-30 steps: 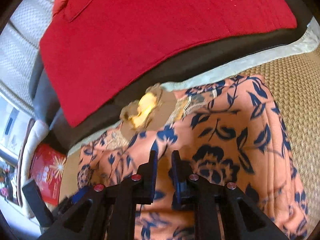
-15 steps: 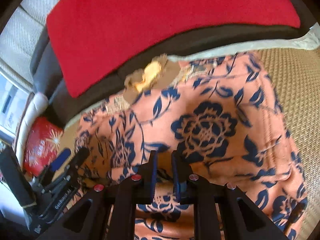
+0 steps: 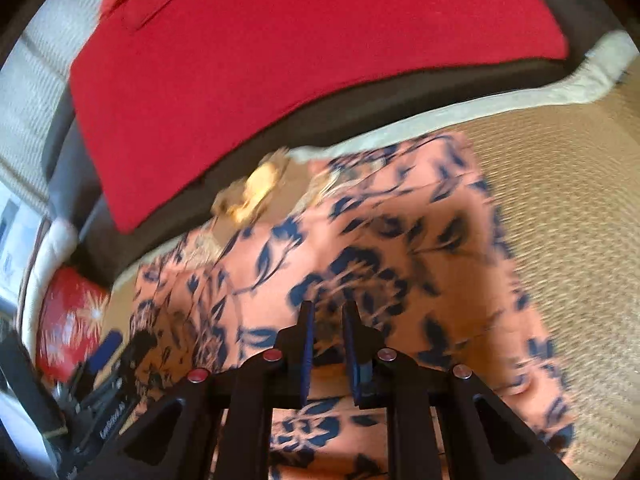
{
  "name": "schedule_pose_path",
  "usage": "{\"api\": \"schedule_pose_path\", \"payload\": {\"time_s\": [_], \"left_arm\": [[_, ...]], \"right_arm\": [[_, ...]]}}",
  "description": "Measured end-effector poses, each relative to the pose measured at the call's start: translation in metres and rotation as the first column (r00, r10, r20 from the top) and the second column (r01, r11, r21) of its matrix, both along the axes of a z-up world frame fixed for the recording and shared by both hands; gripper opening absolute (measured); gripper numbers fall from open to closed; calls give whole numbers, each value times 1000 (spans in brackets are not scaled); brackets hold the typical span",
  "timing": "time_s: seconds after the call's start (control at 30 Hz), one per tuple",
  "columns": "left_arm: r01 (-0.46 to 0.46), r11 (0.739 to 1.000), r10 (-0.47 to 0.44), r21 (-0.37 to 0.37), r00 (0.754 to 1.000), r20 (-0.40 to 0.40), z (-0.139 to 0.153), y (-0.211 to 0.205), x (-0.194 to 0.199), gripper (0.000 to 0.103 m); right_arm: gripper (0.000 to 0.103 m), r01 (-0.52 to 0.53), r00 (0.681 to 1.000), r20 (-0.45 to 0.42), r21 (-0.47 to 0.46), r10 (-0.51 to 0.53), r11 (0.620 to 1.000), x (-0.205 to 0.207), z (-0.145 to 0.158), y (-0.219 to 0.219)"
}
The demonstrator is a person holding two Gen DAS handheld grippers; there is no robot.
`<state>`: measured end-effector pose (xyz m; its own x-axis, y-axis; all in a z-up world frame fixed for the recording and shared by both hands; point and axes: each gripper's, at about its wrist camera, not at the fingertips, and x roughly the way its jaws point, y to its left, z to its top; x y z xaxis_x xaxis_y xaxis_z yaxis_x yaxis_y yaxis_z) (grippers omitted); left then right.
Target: Fold small clothes
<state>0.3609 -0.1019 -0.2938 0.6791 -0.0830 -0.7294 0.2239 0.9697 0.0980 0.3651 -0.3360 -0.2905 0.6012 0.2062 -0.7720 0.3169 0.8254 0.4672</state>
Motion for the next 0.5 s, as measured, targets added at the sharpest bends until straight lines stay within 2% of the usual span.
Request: {"api": "schedule_pose_path", "payload": {"time_s": [0.17,0.27,0.33,0.4,0.5], "left_arm": [[-36,999,37,30,999,-19,-6,6,6,69],[-99,993,104,65,991,-79,-20,19,20,69],[-147,986,157,79,978,-139,-34,30,31,69],[-164,985,170,50,971,-171,-38,38,35,69],[-167,986,166,10,973,-163,-33,43,36,69]], "right_arm": [[18,103,994,-34,2,-103,995,-8,-6,-34],[16,105,993,-60,47,-102,993,-7,-17,-44],[16,99,994,-55,57,-96,994,-7,-16,-47],[18,102,994,-33,84,-100,991,-11,-13,-53],[18,132,991,17,79,-134,988,-19,-2,-66]]}}
